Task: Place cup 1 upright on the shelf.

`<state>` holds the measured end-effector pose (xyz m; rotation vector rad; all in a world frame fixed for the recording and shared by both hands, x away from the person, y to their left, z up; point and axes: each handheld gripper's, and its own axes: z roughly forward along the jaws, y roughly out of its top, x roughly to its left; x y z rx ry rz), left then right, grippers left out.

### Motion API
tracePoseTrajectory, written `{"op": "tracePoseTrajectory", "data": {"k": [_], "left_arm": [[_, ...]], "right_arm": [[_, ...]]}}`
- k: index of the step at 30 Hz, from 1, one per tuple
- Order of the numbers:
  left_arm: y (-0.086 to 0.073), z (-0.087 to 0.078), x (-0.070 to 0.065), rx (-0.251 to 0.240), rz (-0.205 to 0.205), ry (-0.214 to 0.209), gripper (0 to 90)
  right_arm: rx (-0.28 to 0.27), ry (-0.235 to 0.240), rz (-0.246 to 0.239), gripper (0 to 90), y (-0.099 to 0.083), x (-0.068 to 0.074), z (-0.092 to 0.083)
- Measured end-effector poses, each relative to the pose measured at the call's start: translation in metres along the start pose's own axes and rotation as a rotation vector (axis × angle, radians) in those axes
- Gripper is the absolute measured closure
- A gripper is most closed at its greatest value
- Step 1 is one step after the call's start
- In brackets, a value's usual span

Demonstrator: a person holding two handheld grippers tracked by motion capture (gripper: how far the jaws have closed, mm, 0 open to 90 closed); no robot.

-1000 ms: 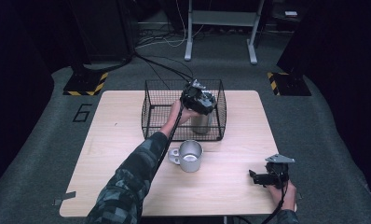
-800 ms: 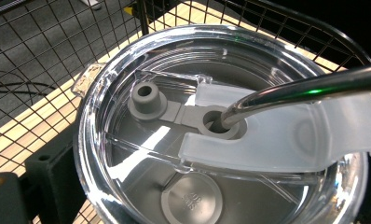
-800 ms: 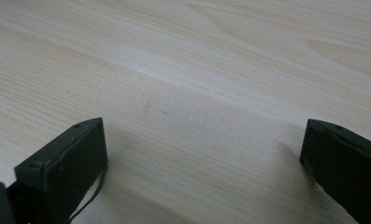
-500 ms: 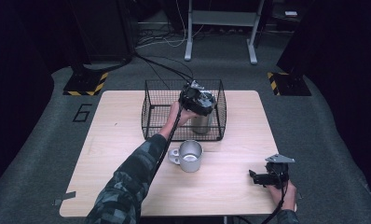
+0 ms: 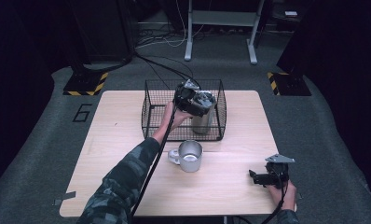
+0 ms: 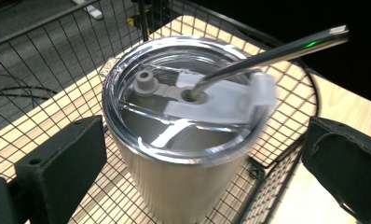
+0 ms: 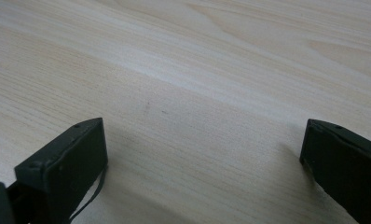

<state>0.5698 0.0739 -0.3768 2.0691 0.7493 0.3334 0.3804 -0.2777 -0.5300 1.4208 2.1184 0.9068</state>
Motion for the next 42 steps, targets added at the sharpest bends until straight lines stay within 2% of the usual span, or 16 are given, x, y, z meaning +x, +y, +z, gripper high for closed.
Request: {"op": "tracePoseTrajectory", "data": {"k": [5, 9, 14, 17, 23, 27, 31, 38, 42], "left_arm": [[-0.002, -0.012, -0.008, -0.003, 0.014, -0.002, 0.0], [-0.005, -0.025, -0.016, 0.000, 0.036, 0.023, 0.0], [-0.010, -0.040, -0.021, 0.000, 0.055, 0.032, 0.0], [-0.016, -0.051, -0.025, -0.008, 0.063, 0.028, 0.0], [-0.028, -0.064, -0.030, -0.019, 0.066, 0.038, 0.1], [-0.035, -0.071, -0.034, -0.010, 0.092, 0.051, 0.1], [-0.040, -0.076, -0.039, -0.015, 0.095, 0.056, 0.1], [-0.056, -0.083, -0.052, 0.004, 0.106, 0.053, 0.1], [-0.056, -0.083, -0.052, 0.004, 0.106, 0.053, 0.1]], "right_arm": [[0.003, 0.003, -0.007, 0.0, 0.000, 0.000, 0.000], [0.003, 0.003, -0.008, 0.0, 0.000, 0.000, 0.000], [0.003, 0.003, -0.007, 0.0, 0.000, 0.000, 0.000], [0.003, 0.003, -0.008, 0.0, 0.000, 0.000, 0.000], [0.003, 0.002, -0.008, 0.0, 0.000, 0.000, 0.000], [0.003, 0.003, -0.007, 0.0, 0.000, 0.000, 0.000], [0.003, 0.003, -0.007, 0.0, 0.000, 0.000, 0.000], [0.003, 0.002, -0.007, 0.0, 0.000, 0.000, 0.000], [0.004, 0.002, -0.007, 0.0, 0.000, 0.000, 0.000]]}}
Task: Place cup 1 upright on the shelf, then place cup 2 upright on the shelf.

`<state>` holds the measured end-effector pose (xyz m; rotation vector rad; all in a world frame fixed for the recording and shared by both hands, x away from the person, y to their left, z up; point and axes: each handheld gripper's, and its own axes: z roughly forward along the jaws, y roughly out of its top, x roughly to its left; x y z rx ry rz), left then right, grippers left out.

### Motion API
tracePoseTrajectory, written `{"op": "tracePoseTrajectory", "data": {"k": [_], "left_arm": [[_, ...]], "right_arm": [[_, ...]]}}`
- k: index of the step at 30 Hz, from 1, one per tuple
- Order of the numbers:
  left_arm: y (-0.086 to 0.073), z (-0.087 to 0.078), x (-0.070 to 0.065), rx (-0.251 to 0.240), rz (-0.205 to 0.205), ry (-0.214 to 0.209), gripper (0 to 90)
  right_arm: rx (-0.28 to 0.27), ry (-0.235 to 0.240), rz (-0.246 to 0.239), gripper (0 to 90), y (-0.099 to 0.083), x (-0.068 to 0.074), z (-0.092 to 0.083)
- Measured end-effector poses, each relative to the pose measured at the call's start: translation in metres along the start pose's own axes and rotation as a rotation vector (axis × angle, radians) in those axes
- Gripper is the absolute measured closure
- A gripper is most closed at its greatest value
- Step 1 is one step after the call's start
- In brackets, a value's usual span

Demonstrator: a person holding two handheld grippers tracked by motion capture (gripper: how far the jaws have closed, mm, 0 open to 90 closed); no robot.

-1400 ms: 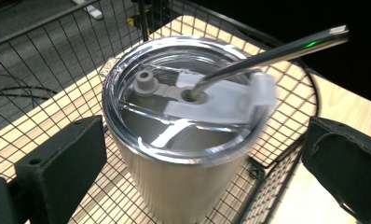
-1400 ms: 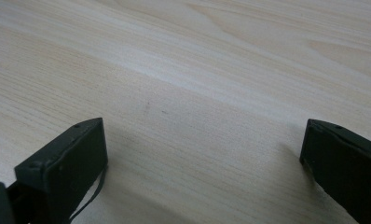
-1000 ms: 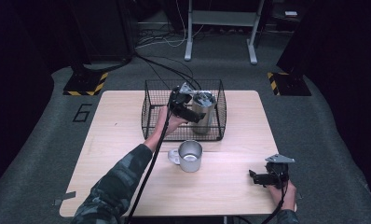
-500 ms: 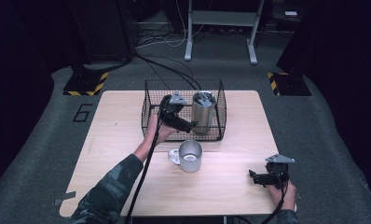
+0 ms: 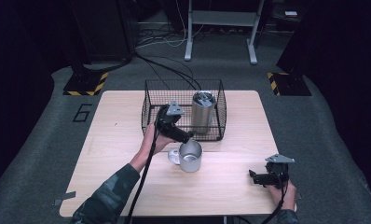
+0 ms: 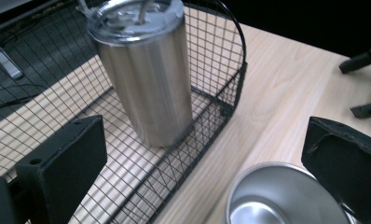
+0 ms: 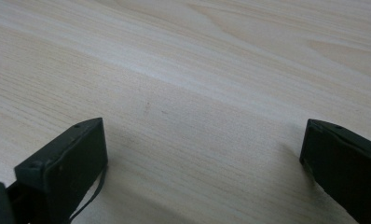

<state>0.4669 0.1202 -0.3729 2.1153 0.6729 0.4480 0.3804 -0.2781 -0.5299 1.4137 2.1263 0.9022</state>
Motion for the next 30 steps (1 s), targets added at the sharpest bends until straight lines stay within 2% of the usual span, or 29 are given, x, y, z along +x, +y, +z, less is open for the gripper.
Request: {"op": "tracePoseTrajectory", "data": {"k": [3, 4, 5, 12, 21, 27, 30], "left_arm": [[0.000, 0.000, 0.000, 0.000, 0.000, 0.000, 0.1], [-0.017, -0.007, -0.018, 0.015, 0.013, -0.008, 0.1], [-0.019, -0.008, -0.019, 0.016, 0.017, -0.003, 0.1], [-0.029, -0.009, -0.028, 0.028, 0.006, -0.007, 0.0], [-0.037, -0.006, -0.040, 0.043, 0.021, 0.010, 0.1], [-0.042, -0.001, -0.044, 0.053, 0.027, -0.007, 0.0], [-0.044, 0.004, -0.047, 0.057, 0.014, -0.022, 0.0]], "right_arm": [[0.000, 0.000, 0.000, 0.0, 0.000, 0.000, 0.000], [0.000, 0.000, 0.000, 0.0, 0.000, 0.000, 0.000], [-0.002, 0.001, -0.002, 0.0, 0.000, 0.000, 0.000], [-0.001, 0.001, 0.001, 0.0, 0.000, 0.000, 0.000], [-0.001, 0.001, 0.000, 0.0, 0.000, 0.000, 0.000], [0.001, 0.001, 0.003, 0.0, 0.000, 0.000, 0.000], [0.001, 0.002, 0.003, 0.0, 0.000, 0.000, 0.000]]}}
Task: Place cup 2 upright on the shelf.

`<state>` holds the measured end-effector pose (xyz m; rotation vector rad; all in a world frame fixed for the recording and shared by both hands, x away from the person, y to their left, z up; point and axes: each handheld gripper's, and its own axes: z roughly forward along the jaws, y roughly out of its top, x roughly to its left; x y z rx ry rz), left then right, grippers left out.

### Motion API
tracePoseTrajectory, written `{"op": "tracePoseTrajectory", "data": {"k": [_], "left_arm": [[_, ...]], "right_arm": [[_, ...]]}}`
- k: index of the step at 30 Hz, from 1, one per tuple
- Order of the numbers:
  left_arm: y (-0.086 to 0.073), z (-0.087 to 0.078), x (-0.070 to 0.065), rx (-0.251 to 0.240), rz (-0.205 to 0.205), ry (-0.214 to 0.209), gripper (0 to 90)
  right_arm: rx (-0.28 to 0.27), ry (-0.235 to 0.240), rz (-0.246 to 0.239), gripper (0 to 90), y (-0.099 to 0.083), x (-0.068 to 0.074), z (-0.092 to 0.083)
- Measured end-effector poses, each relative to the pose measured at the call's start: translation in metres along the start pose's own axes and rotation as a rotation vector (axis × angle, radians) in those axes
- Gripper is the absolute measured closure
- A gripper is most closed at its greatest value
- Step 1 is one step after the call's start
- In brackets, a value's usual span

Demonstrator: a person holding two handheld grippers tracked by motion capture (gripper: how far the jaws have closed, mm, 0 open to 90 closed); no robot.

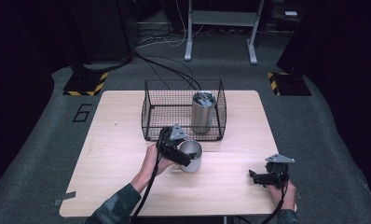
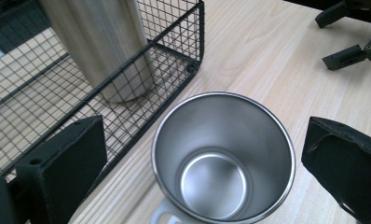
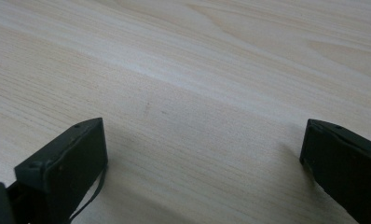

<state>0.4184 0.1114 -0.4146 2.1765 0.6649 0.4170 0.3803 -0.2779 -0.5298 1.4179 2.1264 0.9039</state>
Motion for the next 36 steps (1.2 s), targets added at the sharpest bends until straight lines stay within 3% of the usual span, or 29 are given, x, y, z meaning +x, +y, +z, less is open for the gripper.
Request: {"op": "tracePoseTrajectory", "data": {"k": [12, 36], "left_arm": [[-0.004, 0.017, -0.005, 0.011, -0.027, -0.054, 0.0], [-0.013, 0.035, -0.005, 0.010, -0.060, -0.052, 5.0]], "right_arm": [[-0.003, 0.000, -0.006, 0.0, 0.000, -0.001, 0.000], [-0.002, -0.001, -0.003, 0.0, 0.000, 0.000, 0.000]]}}
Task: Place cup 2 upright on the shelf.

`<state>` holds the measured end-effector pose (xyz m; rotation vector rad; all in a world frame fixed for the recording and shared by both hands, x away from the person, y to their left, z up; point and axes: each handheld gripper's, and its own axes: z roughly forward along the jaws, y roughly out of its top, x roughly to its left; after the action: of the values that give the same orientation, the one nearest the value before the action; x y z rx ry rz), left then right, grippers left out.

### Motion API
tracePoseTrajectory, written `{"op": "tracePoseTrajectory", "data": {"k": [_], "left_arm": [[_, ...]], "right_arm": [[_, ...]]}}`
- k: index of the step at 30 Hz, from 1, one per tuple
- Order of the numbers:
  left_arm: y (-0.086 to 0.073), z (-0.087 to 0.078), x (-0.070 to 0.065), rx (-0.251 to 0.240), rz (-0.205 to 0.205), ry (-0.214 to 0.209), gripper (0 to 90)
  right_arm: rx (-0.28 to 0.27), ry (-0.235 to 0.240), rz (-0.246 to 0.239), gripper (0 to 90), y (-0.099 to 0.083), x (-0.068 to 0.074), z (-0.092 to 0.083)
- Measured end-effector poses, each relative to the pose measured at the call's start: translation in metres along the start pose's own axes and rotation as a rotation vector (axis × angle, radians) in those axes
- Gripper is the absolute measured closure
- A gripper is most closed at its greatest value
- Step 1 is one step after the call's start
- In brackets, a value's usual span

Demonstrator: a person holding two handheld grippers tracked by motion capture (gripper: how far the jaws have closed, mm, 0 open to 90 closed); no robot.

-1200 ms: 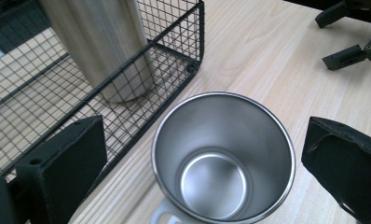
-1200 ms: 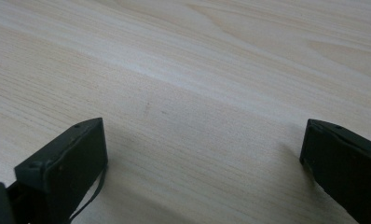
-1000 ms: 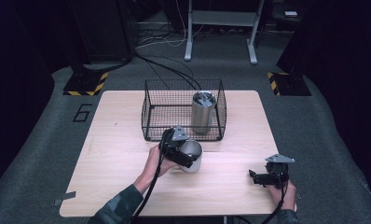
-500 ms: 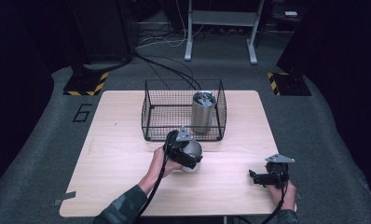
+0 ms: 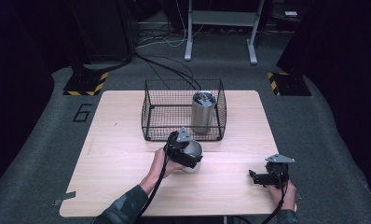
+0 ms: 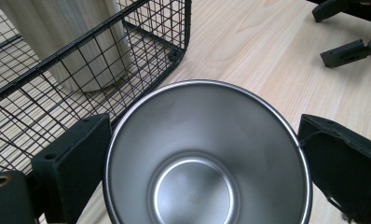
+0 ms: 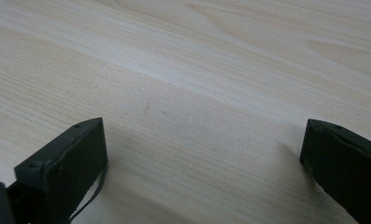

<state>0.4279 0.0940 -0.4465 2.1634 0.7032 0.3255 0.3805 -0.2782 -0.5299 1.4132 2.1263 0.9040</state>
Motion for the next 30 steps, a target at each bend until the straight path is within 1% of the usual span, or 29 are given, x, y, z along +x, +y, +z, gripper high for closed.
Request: {"op": "tracePoseTrajectory", "data": {"k": [2, 4, 6, 11, 13, 19, 20, 21, 22, 23, 24, 25, 30], "left_arm": [[-0.0002, 0.0004, 0.0009, 0.005, 0.012, -0.001, 5.1], [-0.0009, 0.0013, 0.0008, 0.007, 0.011, -0.002, 5.1], [-0.0018, 0.0021, 0.0003, 0.002, 0.001, -0.002, 5.2], [-0.0014, 0.0020, 0.0005, 0.008, 0.011, -0.005, 5.6], [-0.0014, 0.0019, 0.0012, 0.005, 0.013, -0.014, 5.8], [-0.0014, 0.0019, 0.0012, 0.005, 0.013, -0.014, 5.8], [-0.0017, 0.0012, 0.0010, -0.003, 0.009, -0.024, 5.8], [-0.0017, 0.0012, 0.0010, -0.003, 0.009, -0.024, 6.1], [-0.0008, -0.0009, -0.0004, -0.017, 0.005, -0.032, 6.1], [0.0002, -0.0025, -0.0007, -0.011, 0.019, -0.029, 6.1], [0.0011, -0.0039, -0.0013, -0.018, 0.023, -0.026, 6.1], [0.0023, -0.0058, -0.0011, -0.014, 0.034, -0.024, 6.1], [0.0023, -0.0058, -0.0011, -0.014, 0.034, -0.024, 6.1]], "right_arm": [[-0.001, 0.000, -0.001, 0.0, 0.0000, -0.0001, 0.0000], [0.000, 0.000, 0.000, 0.0, 0.0000, 0.0000, 0.0000], [-0.002, 0.000, -0.005, 0.0, 0.0001, -0.0004, 0.0001], [0.000, 0.000, -0.001, 0.0, 0.0000, 0.0000, 0.0000], [-0.001, 0.000, -0.002, 0.0, 0.0000, -0.0002, 0.0001], [0.000, 0.000, -0.001, 0.0, 0.0000, -0.0001, 0.0000], [0.000, 0.000, -0.001, 0.0, 0.0000, -0.0001, 0.0000], [0.000, 0.000, -0.001, 0.0, 0.0000, -0.0001, 0.0000], [0.001, 0.001, 0.002, 0.0, 0.0000, 0.0002, 0.0000], [0.001, 0.001, 0.001, 0.0, 0.0000, 0.0000, 0.0000], [0.001, 0.001, 0.001, 0.0, 0.0000, 0.0000, 0.0000], [0.001, 0.001, 0.002, 0.0, 0.0000, 0.0002, -0.0001], [0.002, 0.001, 0.003, 0.0, 0.0000, 0.0003, -0.0001]]}}
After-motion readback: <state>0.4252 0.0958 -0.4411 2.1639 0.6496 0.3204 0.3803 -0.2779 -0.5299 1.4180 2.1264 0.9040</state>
